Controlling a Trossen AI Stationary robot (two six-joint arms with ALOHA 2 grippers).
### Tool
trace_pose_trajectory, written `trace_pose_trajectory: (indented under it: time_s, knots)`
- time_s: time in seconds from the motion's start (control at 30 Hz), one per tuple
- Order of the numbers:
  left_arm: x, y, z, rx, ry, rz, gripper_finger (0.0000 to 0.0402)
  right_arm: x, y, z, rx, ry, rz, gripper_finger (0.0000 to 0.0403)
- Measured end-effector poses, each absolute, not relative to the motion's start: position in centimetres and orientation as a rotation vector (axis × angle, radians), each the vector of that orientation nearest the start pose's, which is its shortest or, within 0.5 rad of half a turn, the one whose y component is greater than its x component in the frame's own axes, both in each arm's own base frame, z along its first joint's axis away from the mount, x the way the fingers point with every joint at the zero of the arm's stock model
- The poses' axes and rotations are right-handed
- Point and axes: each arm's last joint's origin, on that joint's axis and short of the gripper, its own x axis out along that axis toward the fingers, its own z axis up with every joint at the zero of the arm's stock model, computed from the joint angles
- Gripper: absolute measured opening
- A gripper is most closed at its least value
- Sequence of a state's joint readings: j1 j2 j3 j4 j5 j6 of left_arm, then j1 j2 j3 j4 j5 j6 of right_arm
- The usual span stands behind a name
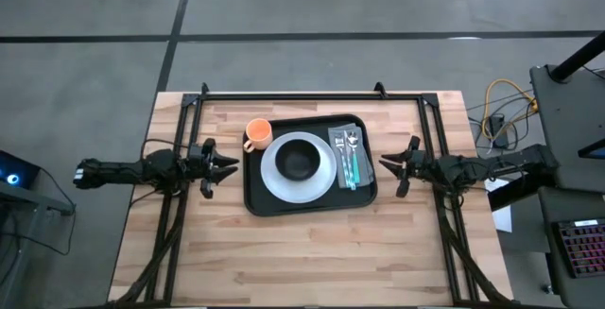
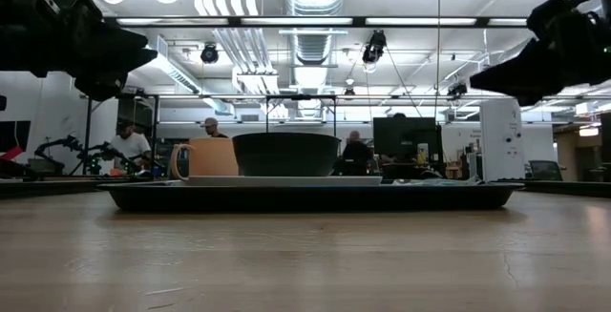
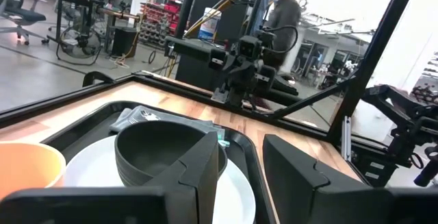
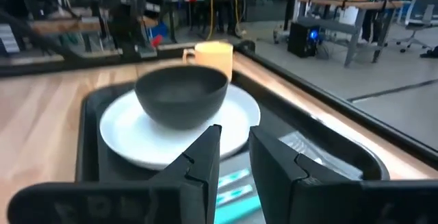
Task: Set up tray
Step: Return to Home Position
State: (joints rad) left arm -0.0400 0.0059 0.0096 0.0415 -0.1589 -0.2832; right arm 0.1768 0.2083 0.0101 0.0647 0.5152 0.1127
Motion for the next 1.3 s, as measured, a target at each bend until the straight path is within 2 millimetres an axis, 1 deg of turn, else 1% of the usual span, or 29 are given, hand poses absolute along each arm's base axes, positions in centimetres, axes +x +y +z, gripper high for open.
trace_pose_trajectory:
  time_s: [0.23, 0.53, 1.3]
  knots:
    - [9.9, 0.1, 16.9, -0.285, -0.035, 0.115, 0.0098, 10.0, 0.3, 16.6, 0.105, -0.001, -0.340, 0.0068]
    - [10.3, 0.0, 16.3, -0.278, 0.034, 0.125, 0.0098, 9.4, 0.2, 17.3, 0.137, -0.090, -0.335, 0.0068]
    - [11.4, 0.0, 14.5, -0.255, 0.238, 0.154, 0.0098, 9.5, 0.2, 17.2, 0.131, -0.074, -0.336, 0.0068]
